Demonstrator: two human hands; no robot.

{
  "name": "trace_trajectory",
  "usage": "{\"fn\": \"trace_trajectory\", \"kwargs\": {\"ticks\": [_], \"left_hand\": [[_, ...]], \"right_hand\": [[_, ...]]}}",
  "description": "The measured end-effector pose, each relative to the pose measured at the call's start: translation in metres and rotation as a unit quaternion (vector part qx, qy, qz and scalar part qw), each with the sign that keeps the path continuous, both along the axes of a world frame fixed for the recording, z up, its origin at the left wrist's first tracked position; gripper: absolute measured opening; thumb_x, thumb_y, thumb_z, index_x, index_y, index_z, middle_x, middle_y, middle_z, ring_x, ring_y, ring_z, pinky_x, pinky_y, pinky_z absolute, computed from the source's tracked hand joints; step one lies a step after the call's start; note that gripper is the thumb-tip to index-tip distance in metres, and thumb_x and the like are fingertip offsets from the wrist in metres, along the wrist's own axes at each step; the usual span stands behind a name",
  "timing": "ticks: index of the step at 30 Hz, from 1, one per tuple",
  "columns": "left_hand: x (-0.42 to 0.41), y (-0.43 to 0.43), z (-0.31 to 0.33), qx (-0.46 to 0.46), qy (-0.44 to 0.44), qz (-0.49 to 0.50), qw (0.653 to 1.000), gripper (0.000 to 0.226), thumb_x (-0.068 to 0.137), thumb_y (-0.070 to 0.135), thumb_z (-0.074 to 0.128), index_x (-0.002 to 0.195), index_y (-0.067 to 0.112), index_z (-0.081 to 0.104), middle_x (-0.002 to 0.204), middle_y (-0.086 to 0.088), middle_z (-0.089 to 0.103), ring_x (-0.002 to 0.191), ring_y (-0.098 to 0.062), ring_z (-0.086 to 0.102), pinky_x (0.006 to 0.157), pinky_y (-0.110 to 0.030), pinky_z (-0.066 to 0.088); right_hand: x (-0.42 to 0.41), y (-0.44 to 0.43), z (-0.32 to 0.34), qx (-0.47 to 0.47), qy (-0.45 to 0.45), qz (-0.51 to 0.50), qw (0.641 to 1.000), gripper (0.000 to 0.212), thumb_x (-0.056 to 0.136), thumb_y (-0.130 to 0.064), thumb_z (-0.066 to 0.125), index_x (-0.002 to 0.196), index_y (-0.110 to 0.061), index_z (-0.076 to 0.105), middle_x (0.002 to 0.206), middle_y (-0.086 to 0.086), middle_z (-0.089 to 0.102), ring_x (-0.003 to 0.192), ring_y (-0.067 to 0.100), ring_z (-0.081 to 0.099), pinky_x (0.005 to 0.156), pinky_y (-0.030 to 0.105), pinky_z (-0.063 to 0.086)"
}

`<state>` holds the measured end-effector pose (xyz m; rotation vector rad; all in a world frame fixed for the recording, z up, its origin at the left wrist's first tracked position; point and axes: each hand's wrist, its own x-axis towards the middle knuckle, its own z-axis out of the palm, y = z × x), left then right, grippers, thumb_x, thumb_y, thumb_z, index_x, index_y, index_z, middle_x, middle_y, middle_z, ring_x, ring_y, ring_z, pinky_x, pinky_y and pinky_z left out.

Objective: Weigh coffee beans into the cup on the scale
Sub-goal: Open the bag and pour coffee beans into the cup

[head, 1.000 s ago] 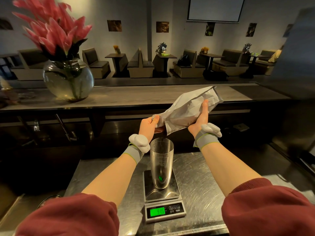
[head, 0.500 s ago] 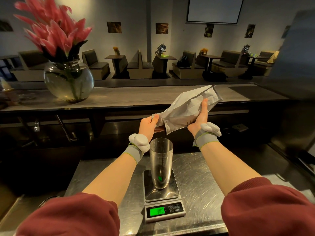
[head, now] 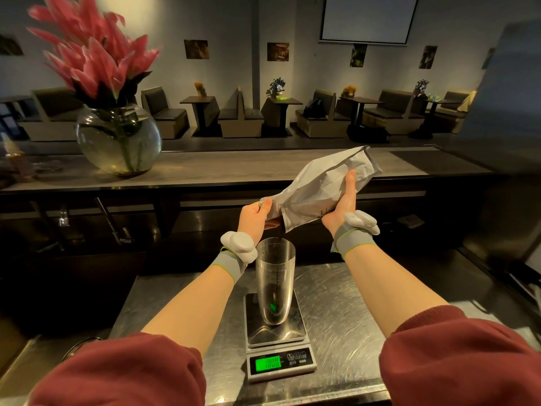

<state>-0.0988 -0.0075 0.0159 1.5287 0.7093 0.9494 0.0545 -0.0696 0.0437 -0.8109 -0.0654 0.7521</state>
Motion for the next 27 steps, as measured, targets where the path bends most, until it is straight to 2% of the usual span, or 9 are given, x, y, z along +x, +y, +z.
{"fn": "trace_trajectory", "kwargs": {"ticks": [2, 3, 6, 7, 13, 19, 23, 27], "left_hand": [[-0.0008, -0.0004, 0.0005, -0.007, -0.004, -0.006, 1.0, 0.033, 0.096, 0.022, 0.038, 0.113, 0.003, 0.058, 0.094, -0.01, 0.061, 0.054, -0.006, 0.066, 0.053, -0.013, 0.054], [-0.0013, -0.0005, 0.0008, -0.011, -0.007, -0.007, 1.0, 0.033, 0.096, 0.023, 0.038, 0.114, 0.003, 0.057, 0.094, -0.01, 0.061, 0.058, -0.008, 0.067, 0.054, -0.013, 0.055], [-0.0023, -0.0007, 0.0015, -0.012, 0.003, -0.006, 1.0, 0.035, 0.095, 0.024, 0.038, 0.118, 0.003, 0.055, 0.102, -0.011, 0.059, 0.083, -0.024, 0.064, 0.057, -0.015, 0.055], [-0.0023, -0.001, 0.0019, -0.012, 0.003, -0.004, 1.0, 0.035, 0.095, 0.024, 0.039, 0.119, 0.003, 0.054, 0.103, -0.011, 0.058, 0.086, -0.027, 0.063, 0.056, -0.014, 0.055], [-0.0018, -0.0009, 0.0037, -0.004, 0.001, 0.006, 1.0, 0.034, 0.095, 0.022, 0.039, 0.118, 0.003, 0.054, 0.103, -0.009, 0.058, 0.081, -0.023, 0.061, 0.053, -0.013, 0.054], [-0.003, 0.0002, 0.0025, -0.011, 0.005, -0.001, 1.0, 0.034, 0.095, 0.024, 0.039, 0.116, 0.003, 0.055, 0.105, -0.014, 0.06, 0.091, -0.031, 0.063, 0.059, -0.018, 0.056], [-0.0021, 0.0005, 0.0027, -0.01, 0.001, -0.001, 1.0, 0.034, 0.095, 0.022, 0.039, 0.115, 0.002, 0.056, 0.1, -0.012, 0.06, 0.082, -0.027, 0.063, 0.053, -0.013, 0.054], [-0.0027, 0.0015, 0.0013, -0.005, 0.01, -0.005, 1.0, 0.034, 0.095, 0.024, 0.039, 0.117, 0.003, 0.055, 0.101, -0.009, 0.059, 0.084, -0.026, 0.063, 0.056, -0.014, 0.055]], "right_hand": [[-0.0003, -0.0004, 0.0, -0.001, 0.0, -0.001, 1.0, 0.08, 0.074, -0.065, 0.064, 0.141, -0.026, 0.045, 0.143, 0.003, 0.052, 0.129, 0.027, 0.048, 0.113, 0.049, 0.036], [-0.0006, -0.0004, 0.0006, -0.001, -0.003, 0.0, 1.0, 0.08, 0.075, -0.065, 0.064, 0.142, -0.026, 0.045, 0.143, 0.003, 0.051, 0.13, 0.027, 0.047, 0.113, 0.049, 0.036], [-0.0004, -0.0002, 0.0021, -0.003, -0.005, -0.003, 1.0, 0.082, 0.074, -0.065, 0.064, 0.143, -0.027, 0.043, 0.145, 0.003, 0.049, 0.131, 0.028, 0.046, 0.113, 0.05, 0.035], [-0.0003, 0.0002, 0.0025, -0.002, -0.006, -0.004, 1.0, 0.081, 0.074, -0.065, 0.064, 0.143, -0.027, 0.043, 0.145, 0.003, 0.049, 0.131, 0.028, 0.046, 0.113, 0.05, 0.036], [-0.0002, 0.0013, 0.002, -0.003, -0.009, 0.003, 1.0, 0.082, 0.074, -0.066, 0.063, 0.143, -0.028, 0.042, 0.144, 0.003, 0.05, 0.131, 0.028, 0.047, 0.113, 0.051, 0.035], [0.0005, 0.0016, 0.0021, -0.003, -0.006, 0.002, 1.0, 0.083, 0.073, -0.065, 0.065, 0.143, -0.026, 0.043, 0.144, 0.005, 0.05, 0.131, 0.029, 0.046, 0.113, 0.052, 0.035], [0.0005, 0.0016, 0.0004, -0.009, -0.004, 0.005, 1.0, 0.084, 0.073, -0.066, 0.064, 0.144, -0.027, 0.042, 0.146, 0.004, 0.048, 0.132, 0.029, 0.045, 0.114, 0.051, 0.034], [0.002, 0.001, -0.001, -0.008, -0.003, 0.002, 1.0, 0.082, 0.073, -0.066, 0.064, 0.142, -0.028, 0.044, 0.144, 0.004, 0.05, 0.131, 0.029, 0.046, 0.113, 0.051, 0.035]]}}
